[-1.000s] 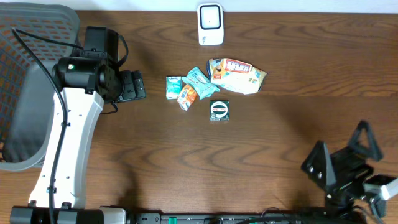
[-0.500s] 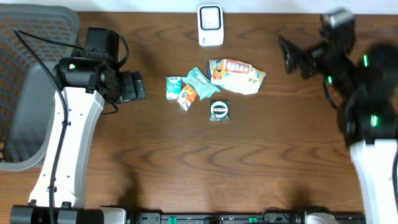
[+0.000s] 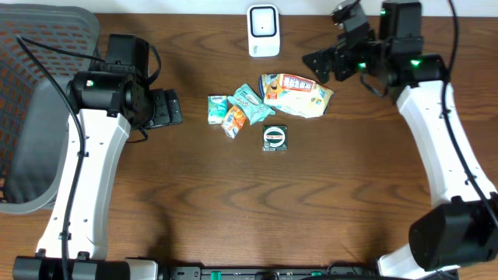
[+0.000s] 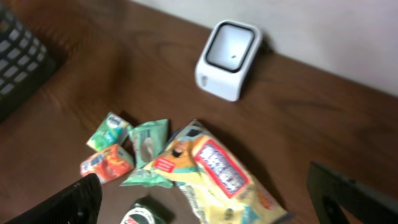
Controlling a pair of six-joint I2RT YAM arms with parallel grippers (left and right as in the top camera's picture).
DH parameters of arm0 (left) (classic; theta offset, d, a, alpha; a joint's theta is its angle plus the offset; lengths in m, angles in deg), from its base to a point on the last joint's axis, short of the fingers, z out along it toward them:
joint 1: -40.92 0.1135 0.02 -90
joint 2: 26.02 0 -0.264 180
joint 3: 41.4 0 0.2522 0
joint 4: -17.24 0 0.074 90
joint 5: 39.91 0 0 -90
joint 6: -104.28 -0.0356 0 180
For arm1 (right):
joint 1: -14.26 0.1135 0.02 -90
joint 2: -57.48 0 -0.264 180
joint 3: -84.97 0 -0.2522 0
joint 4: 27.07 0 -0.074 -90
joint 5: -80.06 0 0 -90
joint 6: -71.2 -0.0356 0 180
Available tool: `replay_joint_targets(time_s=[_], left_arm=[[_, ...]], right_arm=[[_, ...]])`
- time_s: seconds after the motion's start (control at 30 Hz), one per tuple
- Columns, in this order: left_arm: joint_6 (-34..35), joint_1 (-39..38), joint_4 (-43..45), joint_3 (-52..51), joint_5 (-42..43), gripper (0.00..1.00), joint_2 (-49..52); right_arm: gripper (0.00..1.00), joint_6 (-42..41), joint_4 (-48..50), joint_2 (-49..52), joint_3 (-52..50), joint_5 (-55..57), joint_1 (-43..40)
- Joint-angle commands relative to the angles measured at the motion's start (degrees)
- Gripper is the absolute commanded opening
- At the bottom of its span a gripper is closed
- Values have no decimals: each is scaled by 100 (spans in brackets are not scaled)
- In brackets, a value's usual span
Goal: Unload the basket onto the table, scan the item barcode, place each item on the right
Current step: 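Reach the right gripper to the yellow snack bag and grasp it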
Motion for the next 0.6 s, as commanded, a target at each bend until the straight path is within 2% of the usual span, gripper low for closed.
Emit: replay_joint_targets(time_s=[0.0, 0.2, 0.33, 0.57], left_arm=[[-79, 28, -17, -13, -57, 98, 9], [-79, 28, -17, -13, -57, 98, 9], [-79, 28, -17, -13, -57, 98, 9], [-79, 28, -17, -13, -57, 98, 9]], right_arm=[[99, 170, -44, 382, 125, 184, 378], [99, 1303, -382, 1198, 125, 2518, 1005], [99, 1888, -398, 1602, 125, 3628, 1296], [99, 2358, -505, 2199, 120, 4006, 1462]])
